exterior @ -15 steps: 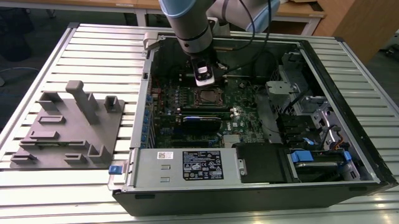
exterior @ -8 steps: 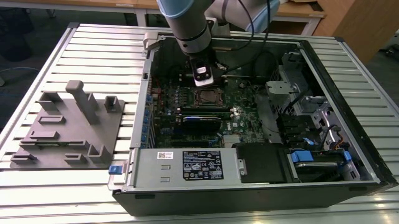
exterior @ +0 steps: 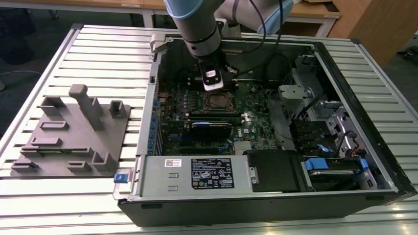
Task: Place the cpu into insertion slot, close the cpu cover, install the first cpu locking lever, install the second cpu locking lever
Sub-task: 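Install the first cpu locking lever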
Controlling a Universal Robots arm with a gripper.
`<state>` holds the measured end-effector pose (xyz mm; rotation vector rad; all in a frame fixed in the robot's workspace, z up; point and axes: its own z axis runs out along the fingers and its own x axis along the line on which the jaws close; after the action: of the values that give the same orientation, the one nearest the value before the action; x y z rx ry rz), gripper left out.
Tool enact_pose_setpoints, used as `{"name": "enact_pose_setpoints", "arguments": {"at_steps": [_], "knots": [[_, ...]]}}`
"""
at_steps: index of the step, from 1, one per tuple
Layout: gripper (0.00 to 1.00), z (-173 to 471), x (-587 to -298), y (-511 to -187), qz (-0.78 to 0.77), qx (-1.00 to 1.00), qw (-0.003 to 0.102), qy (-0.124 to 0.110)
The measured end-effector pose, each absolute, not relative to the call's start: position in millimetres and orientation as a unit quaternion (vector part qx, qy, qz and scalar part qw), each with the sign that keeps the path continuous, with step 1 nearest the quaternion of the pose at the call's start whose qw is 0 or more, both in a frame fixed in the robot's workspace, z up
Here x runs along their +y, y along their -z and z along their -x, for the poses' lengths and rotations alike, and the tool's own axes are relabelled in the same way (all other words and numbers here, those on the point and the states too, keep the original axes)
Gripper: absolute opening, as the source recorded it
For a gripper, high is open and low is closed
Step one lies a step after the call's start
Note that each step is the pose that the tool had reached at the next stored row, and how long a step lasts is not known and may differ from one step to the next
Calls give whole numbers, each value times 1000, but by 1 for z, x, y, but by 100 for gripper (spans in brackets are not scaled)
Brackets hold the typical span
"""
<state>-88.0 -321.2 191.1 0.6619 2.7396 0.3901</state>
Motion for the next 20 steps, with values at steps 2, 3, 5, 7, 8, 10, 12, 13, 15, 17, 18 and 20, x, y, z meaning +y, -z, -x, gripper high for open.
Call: {"name": "enact_pose_setpoints", "arguments": {"at_steps": [2,3,5,7,8,10,12,13,15,17,18,20], "knots": [[11,87,-321,-191,-230,952,148,-135],[11,87,-322,-191,-230,952,148,-135],[11,86,-323,-191,-230,953,148,-134],[11,85,-324,-191,-230,953,148,-132],[11,85,-325,-191,-229,953,149,-131],[11,85,-326,-191,-229,953,149,-128],[11,85,-326,-190,-229,954,150,-126],[11,85,-326,-190,-229,954,150,-126],[11,85,-326,-189,-229,954,150,-126],[11,85,-326,-189,-229,954,150,-126],[11,85,-326,-189,-229,954,150,-126],[11,85,-326,-190,-229,954,150,-126]]}}
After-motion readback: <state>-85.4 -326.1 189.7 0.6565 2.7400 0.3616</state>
